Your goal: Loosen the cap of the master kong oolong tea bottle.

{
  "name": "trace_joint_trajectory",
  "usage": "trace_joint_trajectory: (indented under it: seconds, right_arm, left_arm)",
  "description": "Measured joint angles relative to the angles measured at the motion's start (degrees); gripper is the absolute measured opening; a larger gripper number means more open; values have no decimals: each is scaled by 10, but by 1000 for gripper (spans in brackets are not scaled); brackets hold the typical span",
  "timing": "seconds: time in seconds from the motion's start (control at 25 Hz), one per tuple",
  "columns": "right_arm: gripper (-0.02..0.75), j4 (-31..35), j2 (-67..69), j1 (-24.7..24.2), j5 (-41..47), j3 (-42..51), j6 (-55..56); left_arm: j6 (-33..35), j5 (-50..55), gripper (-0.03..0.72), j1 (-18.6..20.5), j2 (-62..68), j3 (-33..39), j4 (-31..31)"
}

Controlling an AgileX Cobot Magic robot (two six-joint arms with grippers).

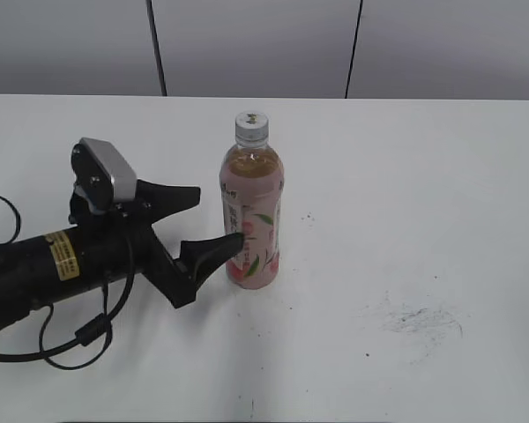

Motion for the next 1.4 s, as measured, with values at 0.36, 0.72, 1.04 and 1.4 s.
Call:
trace_joint_trajectory:
  seconds: [0.36,0.72,1.04,1.4]
  right_arm:
    - [579,0,0,0,0,0,0]
    - [579,0,0,0,0,0,0]
    - [579,0,0,0,0,0,0]
    - [579,0,0,0,0,0,0]
  left_arm:
    - [-54,0,587,-2,33,-67,50]
    - [-60,0,508,-37,60,-115,36]
    - [-60,2,396,-37,60,-117,27]
    - [-60,47,396,-90,54,-153,17]
